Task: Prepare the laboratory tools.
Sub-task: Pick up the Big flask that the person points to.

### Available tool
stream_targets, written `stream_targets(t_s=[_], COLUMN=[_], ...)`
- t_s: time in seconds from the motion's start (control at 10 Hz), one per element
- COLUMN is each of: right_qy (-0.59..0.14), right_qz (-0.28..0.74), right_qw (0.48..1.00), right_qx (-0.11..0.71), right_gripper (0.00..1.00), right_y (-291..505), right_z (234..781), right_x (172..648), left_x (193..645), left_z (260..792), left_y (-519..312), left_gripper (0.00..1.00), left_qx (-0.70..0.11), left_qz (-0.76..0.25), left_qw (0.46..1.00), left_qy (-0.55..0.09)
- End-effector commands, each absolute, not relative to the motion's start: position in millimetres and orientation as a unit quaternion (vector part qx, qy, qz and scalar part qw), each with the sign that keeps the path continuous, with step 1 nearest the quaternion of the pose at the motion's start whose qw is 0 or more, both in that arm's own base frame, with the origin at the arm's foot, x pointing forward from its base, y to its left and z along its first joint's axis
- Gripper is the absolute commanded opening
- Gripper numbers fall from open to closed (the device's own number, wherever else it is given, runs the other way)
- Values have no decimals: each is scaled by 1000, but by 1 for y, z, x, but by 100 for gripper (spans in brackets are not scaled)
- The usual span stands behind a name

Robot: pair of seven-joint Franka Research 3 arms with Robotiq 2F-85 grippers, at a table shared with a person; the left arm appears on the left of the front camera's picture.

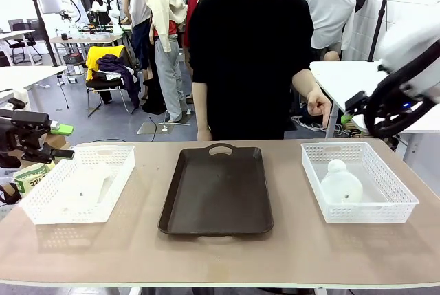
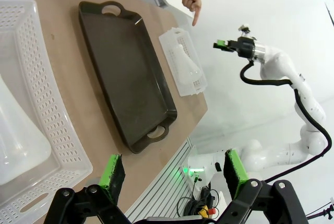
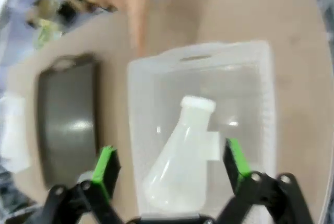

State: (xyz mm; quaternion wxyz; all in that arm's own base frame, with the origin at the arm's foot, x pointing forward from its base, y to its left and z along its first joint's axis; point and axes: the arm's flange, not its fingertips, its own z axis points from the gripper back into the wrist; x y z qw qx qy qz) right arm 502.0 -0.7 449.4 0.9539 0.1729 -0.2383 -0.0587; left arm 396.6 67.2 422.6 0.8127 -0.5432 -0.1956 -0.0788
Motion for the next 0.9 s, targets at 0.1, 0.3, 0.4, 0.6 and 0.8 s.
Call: stream_targets(t_s=[0.1, 0.3, 0.4, 0.6, 0.8], right_qy=[-116, -84, -67, -41, -29], right_qz=[-152, -182, -183, -174, -172], right_qw=[979, 978, 978, 981, 983], right_qx=[72, 62, 68, 73, 56], right_gripper=[100, 100, 100, 100, 100], right_y=[32, 37, 38, 43, 45], right_z=[423, 413, 409, 401, 387], right_x=[549, 562, 565, 568, 569], left_x=[397, 397, 397, 397, 397], left_z=[424, 424, 424, 424, 424], left_y=[68, 68, 68, 68, 68], left_gripper=[100, 100, 100, 100, 100], left_qx=[-550, -550, -550, -550, -550], left_qz=[-78, -78, -78, -78, -78], left_qw=[807, 807, 807, 807, 807], left_qy=[-200, -200, -200, -200, -200])
